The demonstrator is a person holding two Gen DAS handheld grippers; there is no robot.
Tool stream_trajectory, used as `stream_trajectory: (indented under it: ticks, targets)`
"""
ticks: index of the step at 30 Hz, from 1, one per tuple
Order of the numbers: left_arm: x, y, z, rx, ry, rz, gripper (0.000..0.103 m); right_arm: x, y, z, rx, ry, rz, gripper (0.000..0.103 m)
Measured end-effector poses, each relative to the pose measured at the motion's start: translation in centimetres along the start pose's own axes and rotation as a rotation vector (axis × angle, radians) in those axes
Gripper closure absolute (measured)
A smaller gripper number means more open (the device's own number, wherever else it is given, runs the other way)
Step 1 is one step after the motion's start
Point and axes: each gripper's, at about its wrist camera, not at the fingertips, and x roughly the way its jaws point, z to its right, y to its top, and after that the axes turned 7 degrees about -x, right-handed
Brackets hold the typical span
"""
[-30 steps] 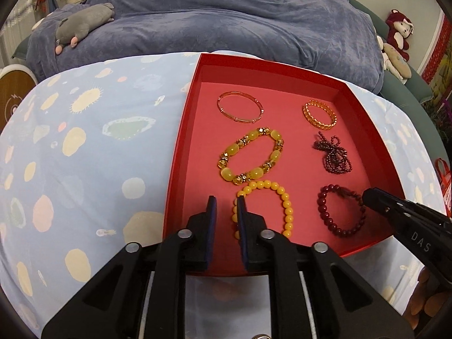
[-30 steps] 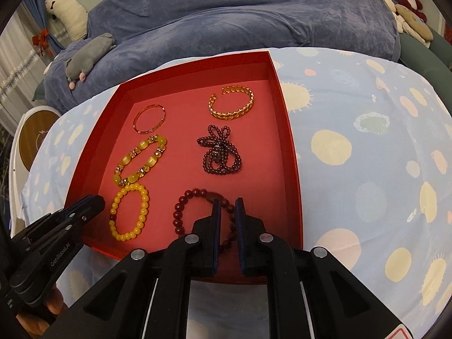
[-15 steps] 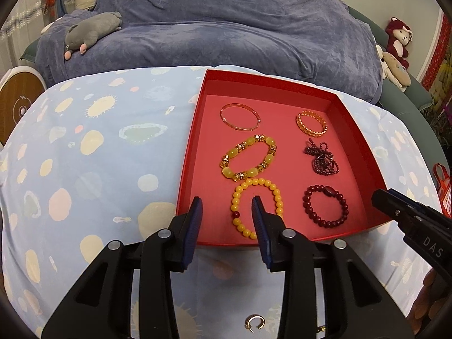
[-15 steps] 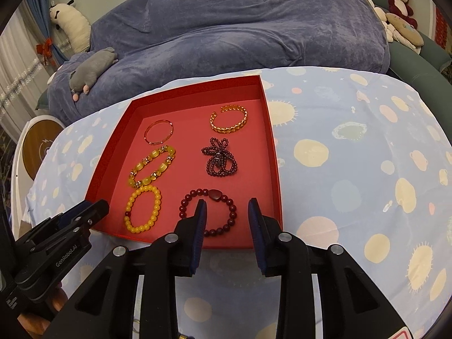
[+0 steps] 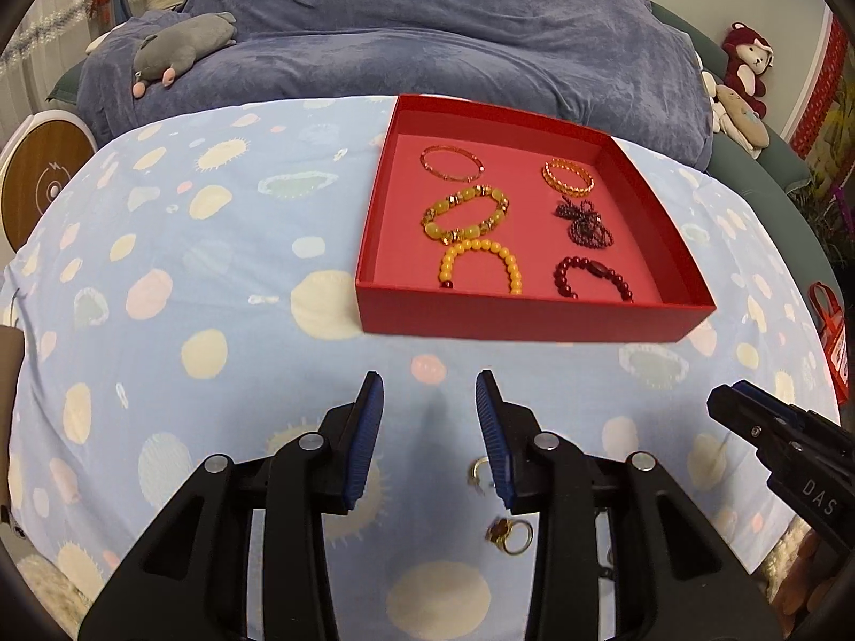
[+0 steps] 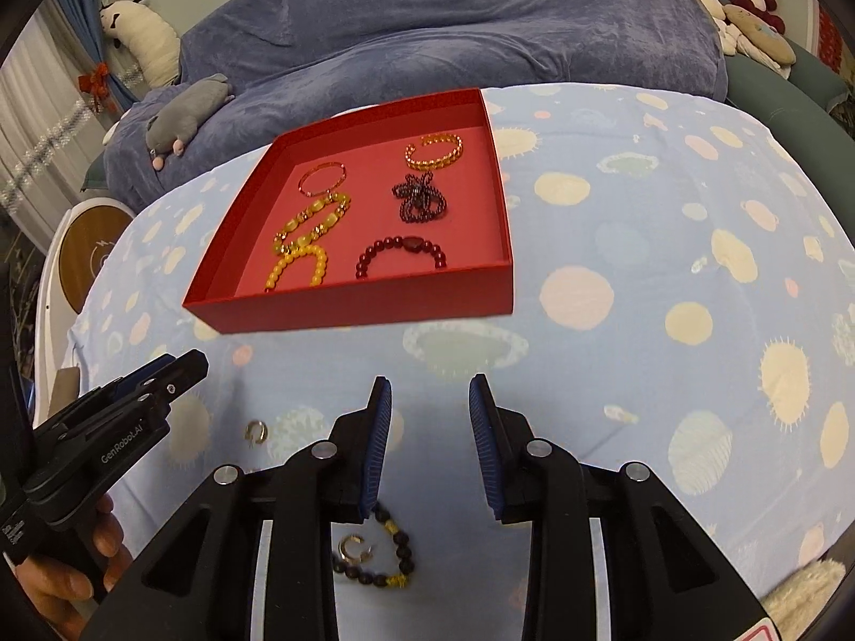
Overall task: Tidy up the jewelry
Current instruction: 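Withdraw both tools from the box toward the black-and-gold bead bracelet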
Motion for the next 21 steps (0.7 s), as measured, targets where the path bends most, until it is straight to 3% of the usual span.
stream_trajectory:
  ticks: [11, 21]
  targets:
    - [-1.4, -5.6, -0.6, 0.017, 0.016, -0.047, 0.068, -0.1, -5.1, -1.5, -0.049, 0.001, -0.068, 0.073]
    - [-2.0, -7.1, -1.3, 0.022, 0.032, -0.046, 0.067, 0.4, -6.3, -1.8, -0.074, -0.002, -0.086, 0.074]
